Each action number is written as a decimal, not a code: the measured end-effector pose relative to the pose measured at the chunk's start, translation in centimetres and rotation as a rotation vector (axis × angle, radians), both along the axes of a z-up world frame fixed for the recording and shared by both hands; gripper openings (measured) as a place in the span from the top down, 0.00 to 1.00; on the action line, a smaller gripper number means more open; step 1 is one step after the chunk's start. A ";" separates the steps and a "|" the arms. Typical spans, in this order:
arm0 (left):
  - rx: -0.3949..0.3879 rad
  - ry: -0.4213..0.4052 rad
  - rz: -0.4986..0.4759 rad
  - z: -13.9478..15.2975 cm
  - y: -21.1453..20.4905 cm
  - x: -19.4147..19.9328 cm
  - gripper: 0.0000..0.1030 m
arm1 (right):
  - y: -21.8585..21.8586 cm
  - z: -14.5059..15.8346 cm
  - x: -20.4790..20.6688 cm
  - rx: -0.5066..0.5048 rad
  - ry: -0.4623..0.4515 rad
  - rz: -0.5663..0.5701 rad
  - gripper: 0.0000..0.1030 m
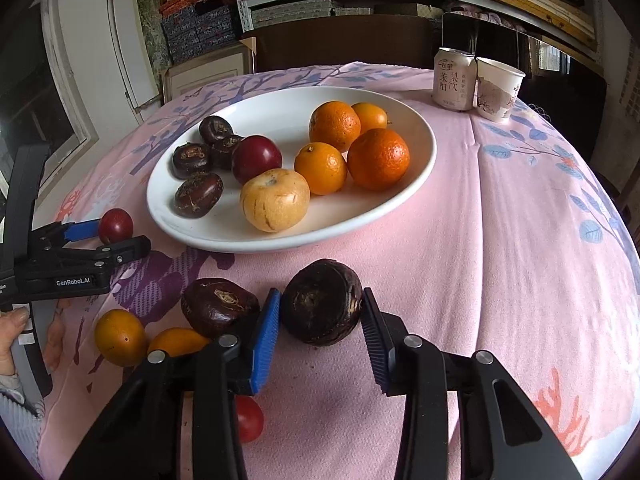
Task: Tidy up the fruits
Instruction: 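Grasp a red plum with the left tool while the right tool grasps a dark brown fruit, then lower both fruits onto the white plate and open both tools, then pull both tools back toward the last loose fruits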
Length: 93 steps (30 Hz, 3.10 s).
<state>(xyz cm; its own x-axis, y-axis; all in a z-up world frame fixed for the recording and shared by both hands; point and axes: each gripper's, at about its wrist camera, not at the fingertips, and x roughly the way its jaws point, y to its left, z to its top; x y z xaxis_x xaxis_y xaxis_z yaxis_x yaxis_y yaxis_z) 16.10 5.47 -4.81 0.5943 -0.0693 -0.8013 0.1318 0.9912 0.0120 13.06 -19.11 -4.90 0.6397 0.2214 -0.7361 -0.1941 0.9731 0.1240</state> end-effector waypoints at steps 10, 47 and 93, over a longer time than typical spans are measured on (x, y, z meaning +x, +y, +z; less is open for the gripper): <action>-0.098 -0.036 -0.039 0.7 0.5 -0.6 0.46 | -0.8 -0.1 0.2 0.029 0.004 -0.028 0.61; -0.145 -0.182 -0.131 4.2 -5.3 3.6 0.07 | -1.3 5.1 5.6 0.214 -0.202 -0.036 0.30; -0.021 -0.072 -0.259 1.1 -5.2 -8.0 0.04 | 2.2 1.7 -8.0 -0.048 -0.063 0.082 0.12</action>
